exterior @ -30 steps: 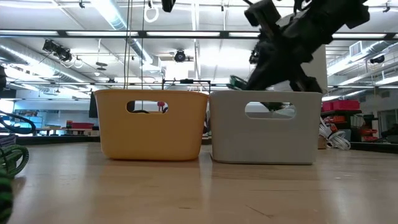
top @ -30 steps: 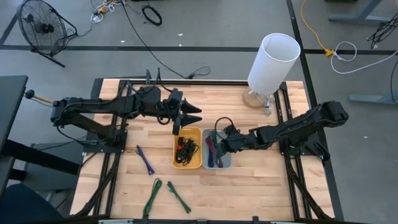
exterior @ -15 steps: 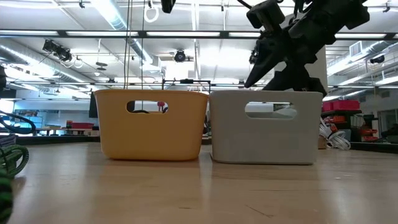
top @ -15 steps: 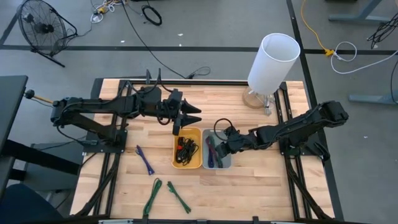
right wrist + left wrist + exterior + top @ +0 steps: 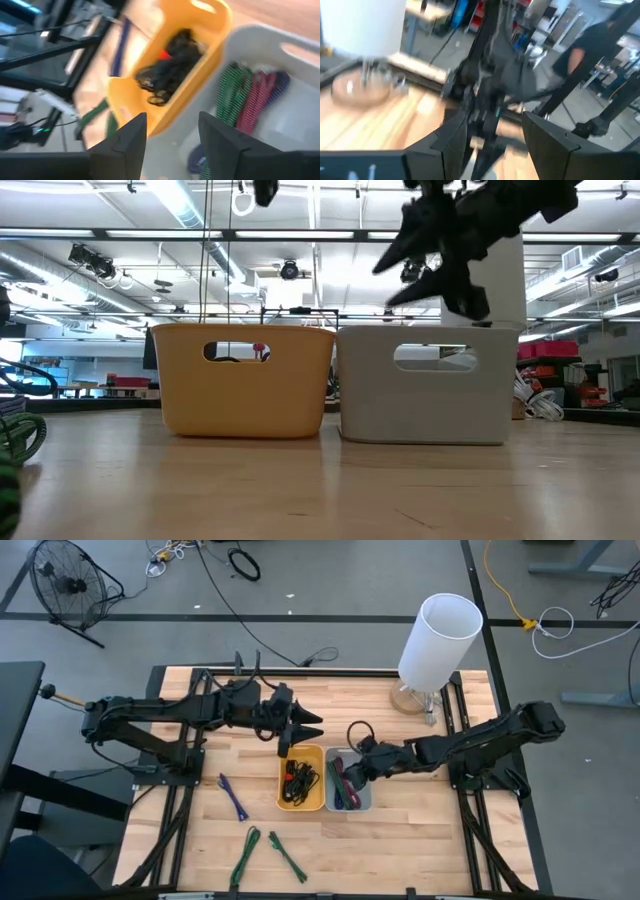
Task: Pick & Place USB Port
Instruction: Put the black violet charger cable into the gray bin
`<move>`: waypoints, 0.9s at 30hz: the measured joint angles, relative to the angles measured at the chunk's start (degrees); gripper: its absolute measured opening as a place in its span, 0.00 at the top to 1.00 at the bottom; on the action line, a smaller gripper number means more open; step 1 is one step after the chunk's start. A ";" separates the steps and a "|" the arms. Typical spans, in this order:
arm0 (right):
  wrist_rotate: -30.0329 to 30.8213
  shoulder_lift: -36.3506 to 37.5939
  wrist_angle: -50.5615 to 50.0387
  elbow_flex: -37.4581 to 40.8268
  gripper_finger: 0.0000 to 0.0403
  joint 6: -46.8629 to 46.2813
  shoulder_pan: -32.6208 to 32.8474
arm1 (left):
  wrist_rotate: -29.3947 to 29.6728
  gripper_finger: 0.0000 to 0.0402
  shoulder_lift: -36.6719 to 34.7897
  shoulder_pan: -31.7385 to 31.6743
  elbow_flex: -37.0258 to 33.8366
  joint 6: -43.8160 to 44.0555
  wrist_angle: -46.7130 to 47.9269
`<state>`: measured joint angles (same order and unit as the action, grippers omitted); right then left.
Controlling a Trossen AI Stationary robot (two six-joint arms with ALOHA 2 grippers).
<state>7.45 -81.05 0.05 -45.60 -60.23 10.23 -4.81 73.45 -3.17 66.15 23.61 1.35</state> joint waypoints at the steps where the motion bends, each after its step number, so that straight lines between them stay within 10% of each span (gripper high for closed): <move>1: -0.65 0.87 0.29 0.00 0.57 0.97 -0.38 | 0.02 0.51 -0.43 0.12 -0.04 1.43 1.96; 18: -2.55 17.47 -7.02 -0.02 0.65 17.46 -5.35 | 11.48 0.51 -6.49 12.55 -0.09 46.71 56.94; 27: -5.04 23.80 -8.11 -0.02 0.66 25.19 -5.97 | 19.92 0.51 -6.34 23.00 -0.04 78.62 63.99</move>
<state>2.41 -57.25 -8.07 -45.63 -35.04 4.26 15.11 67.11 19.83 66.11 102.23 65.34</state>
